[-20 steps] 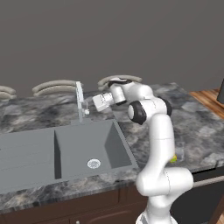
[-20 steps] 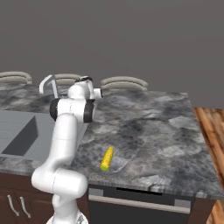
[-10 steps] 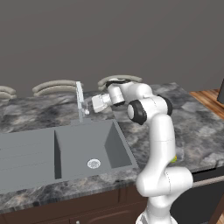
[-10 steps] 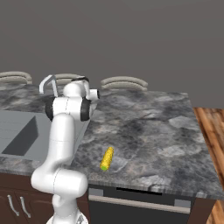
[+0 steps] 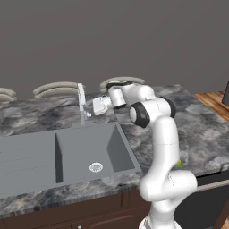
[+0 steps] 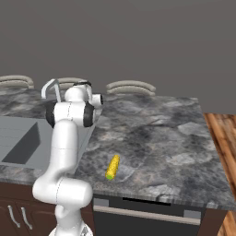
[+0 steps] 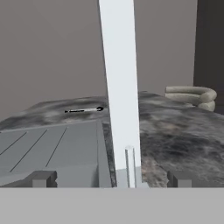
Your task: Turn on the sink faucet. Then move the corn from the counter to the sink. Turn off the sink. Move the vegetable from the sink to the pot next to the stove. Finally move the pot to the rear center burner.
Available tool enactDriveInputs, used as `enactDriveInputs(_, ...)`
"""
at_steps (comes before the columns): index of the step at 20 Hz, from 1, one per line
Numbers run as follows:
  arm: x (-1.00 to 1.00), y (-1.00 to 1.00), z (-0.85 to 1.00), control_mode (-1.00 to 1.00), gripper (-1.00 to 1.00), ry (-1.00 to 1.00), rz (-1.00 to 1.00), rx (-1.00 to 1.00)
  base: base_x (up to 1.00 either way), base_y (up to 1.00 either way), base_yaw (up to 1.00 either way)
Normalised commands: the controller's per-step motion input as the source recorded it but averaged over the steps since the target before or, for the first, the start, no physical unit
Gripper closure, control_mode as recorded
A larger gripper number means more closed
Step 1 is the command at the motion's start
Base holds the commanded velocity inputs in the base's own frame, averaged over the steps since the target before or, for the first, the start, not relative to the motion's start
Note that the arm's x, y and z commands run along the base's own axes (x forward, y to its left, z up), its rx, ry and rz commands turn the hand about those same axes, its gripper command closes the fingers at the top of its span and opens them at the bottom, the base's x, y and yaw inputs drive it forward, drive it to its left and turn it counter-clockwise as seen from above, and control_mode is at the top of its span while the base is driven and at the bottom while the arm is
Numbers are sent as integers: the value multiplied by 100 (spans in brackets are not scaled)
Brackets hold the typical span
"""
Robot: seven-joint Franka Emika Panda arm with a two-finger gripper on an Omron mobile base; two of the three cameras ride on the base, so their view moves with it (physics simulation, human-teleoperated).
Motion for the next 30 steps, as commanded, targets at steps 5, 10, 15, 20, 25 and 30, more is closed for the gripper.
enactDriveInputs(5, 20, 0, 0, -100, -100, 0, 0, 0, 0, 0, 0)
enactDriveInputs(10, 4, -4, 0, -100, -100, 0, 0, 0, 0, 0, 0)
enactDriveInputs(15, 12, -5, -5, -100, -100, 0, 0, 0, 0, 0, 0)
enactDriveInputs(20, 14, 7, -7, -100, -100, 0, 0, 0, 0, 0, 0)
enactDriveInputs(25, 0, 28, -4, -100, -100, 0, 0, 0, 0, 0, 0)
enactDriveInputs(30, -2, 27, 0, -100, -100, 0, 0, 0, 0, 0, 0)
